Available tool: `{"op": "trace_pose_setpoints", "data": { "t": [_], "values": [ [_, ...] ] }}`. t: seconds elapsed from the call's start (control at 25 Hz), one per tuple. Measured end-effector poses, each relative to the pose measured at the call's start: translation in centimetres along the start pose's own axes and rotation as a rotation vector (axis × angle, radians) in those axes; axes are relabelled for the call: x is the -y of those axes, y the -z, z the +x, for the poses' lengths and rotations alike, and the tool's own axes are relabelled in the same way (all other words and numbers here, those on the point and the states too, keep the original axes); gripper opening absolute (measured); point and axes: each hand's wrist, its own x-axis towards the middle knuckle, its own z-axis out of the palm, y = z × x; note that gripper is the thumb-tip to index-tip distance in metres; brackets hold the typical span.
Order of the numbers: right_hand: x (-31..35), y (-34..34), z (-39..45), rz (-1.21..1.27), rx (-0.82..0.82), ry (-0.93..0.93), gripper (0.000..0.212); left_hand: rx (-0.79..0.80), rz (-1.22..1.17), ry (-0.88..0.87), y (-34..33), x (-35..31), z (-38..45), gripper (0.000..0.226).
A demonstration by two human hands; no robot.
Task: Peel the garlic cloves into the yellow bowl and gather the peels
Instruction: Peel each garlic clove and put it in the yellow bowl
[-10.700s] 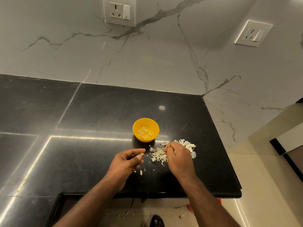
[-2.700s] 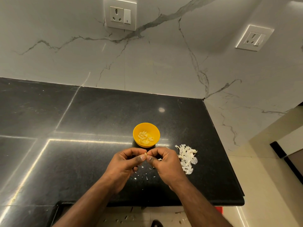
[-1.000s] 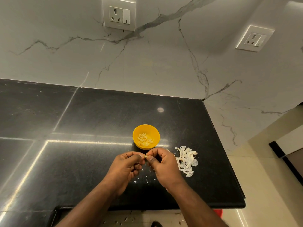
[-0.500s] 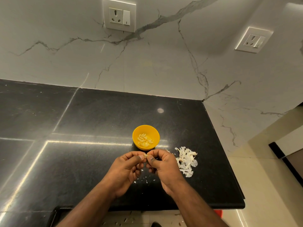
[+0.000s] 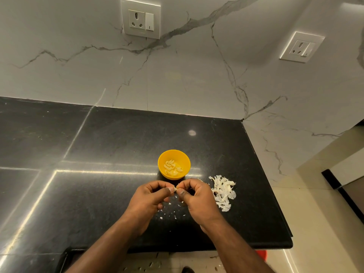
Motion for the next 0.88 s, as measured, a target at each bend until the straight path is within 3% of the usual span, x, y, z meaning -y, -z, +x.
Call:
{"op": "trace_pose_setpoints", "data": {
  "t": [0.24,0.48,0.72,0.88],
  "values": [
    [0.5,-0.6,-0.5,0.227,0.009,-0.128,0.014,-0.01,-0.036,-0.013,-0.5,-0.2,-0.2,0.006],
    [0.4,-1.2,-0.9,0.092,-0.094,-0.026,0.013,-0.025,-0.023,-0.032,-0.7,0.1,-0.3,0.007],
    [0.5,-0.8,-0.9,0.066,-0.048,-0.017,0.014,-0.008,-0.038,0.018,-0.3,0.0,-0.5,0.009],
    [0.2,-1.0,-0.8,0.337,0.034,-0.177,0.019,-0.003,-0.053,0.018,-0.3,-0.2,-0.7,0.012]
  ]
}}
